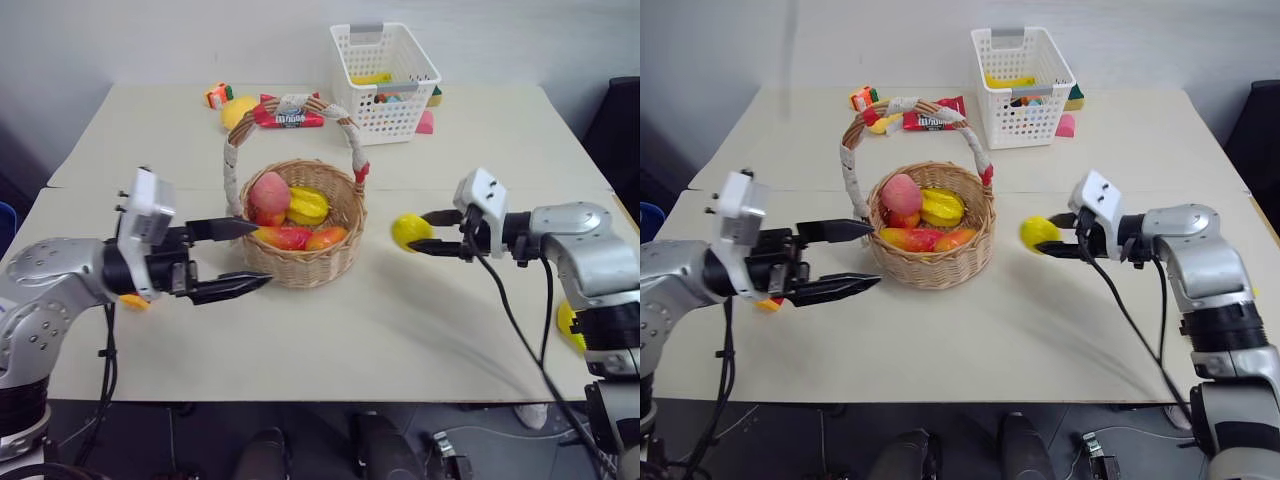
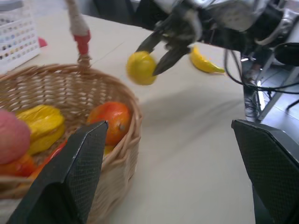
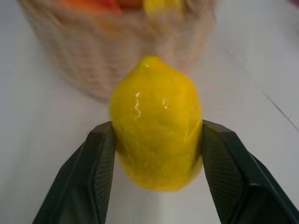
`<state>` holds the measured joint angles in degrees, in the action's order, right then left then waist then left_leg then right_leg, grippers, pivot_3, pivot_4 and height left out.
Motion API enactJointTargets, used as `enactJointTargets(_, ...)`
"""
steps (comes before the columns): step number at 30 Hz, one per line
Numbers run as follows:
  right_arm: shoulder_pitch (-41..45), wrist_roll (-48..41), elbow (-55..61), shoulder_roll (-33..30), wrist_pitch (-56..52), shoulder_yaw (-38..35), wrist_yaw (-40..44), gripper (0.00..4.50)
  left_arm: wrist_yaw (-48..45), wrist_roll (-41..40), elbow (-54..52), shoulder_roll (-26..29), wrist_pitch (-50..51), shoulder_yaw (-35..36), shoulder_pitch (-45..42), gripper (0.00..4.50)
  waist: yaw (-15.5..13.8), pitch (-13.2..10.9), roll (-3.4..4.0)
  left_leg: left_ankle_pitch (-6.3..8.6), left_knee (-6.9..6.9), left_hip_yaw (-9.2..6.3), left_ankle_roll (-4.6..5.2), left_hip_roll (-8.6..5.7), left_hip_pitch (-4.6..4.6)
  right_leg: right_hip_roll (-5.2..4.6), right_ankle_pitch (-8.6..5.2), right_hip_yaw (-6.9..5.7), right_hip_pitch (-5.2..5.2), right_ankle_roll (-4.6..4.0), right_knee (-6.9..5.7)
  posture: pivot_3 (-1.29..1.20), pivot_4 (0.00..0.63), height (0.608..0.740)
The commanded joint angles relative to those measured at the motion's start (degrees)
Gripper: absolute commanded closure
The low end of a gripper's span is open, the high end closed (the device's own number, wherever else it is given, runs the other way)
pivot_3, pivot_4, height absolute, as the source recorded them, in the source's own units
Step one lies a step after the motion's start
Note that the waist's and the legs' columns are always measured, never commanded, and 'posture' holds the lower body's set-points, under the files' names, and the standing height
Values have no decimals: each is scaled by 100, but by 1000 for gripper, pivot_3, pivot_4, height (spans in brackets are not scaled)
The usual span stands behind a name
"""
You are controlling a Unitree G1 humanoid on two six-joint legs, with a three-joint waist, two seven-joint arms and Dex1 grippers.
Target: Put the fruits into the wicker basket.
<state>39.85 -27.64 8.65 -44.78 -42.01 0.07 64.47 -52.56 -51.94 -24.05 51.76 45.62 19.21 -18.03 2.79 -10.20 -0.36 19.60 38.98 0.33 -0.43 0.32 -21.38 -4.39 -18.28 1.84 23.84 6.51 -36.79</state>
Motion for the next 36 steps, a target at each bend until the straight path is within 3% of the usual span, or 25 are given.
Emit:
enactJointTargets(1, 515, -1092, 940, 665, -1252, -349, -861, 2197, 66, -155, -76, 71, -23, 307, -19, 61, -18, -1, -8, 1, 1, -3, 1, -1, 8, -3, 0, -2, -11, 0, 4, 0, 150, 740)
enactJointTargets(5, 1235, -978, 650, 1779, -1470, -37, -1837, 2197, 156, -82, -59, 23, -72, 210, -145, 61, -15, -1, -8, 1, -2, -5, 1, -12, 16, -9, -1, 0, -9, -3, 16, 0, 150, 740)
enactJointTargets(9, 1388, -90, 125, 2173, -886, 751, -2309, 2197, 228, -41, -62, -21, -114, 104, -282, 61, -103, 0, -10, 0, -8, -9, 1, -22, -6, -14, -2, -4, 13, -4, -6, 0, 150, 740)
enactJointTargets(14, 1225, 229, 46, 2355, -642, 959, -2534, 552, 339, -27, -181, -65, -136, 27, -318, 61, -100, 1, -12, 4, 16, 1, 23, -53, -83, -30, -1, -9, 87, -2, -26, 0, 150, 740)
enactJointTargets(16, 1166, -184, 449, 2349, -1041, 503, -2622, 29, 363, -67, -215, -134, -134, -22, -339, 61, -93, 1, -12, 4, 19, 1, 24, -54, -101, -30, 0, -16, 112, 0, -35, 0, 150, 740)
enactJointTargets(23, 691, -1951, 1871, 1533, -2734, -1352, -2838, 29, 313, -38, -97, -559, -208, -545, -661, 61, -130, 3, -16, -1, 21, -5, 22, -48, -103, -31, 0, -17, 108, 0, -41, 0, 150, 740)
enactJointTargets(27, 17, -2390, 2404, 404, -4017, -2881, -3286, 29, 56, -92, 29, -913, -229, -1014, -1021, 61, -174, 3, -17, -8, 21, -8, 30, -49, -94, -31, 3, -15, 78, 5, -18, 0, 150, 740)
enactJointTargets(31, -1561, -1752, 2626, -817, -4433, -4030, -3475, 29, -302, -69, 151, -1249, -272, -1449, -1388, 61, -253, 3, -17, -7, 16, -4, 33, -51, -92, -16, 3, -12, 74, 5, -11, 0, 150, 740)
enactJointTargets(36, -3431, -692, 2248, -1257, -3836, -4872, -3584, 29, -562, -95, 146, -1472, -240, -1752, -1676, 61, -260, 3, -17, -11, 15, 31, 41, -54, -77, -2, 9, 8, 73, 17, -22, 0, 150, 740)
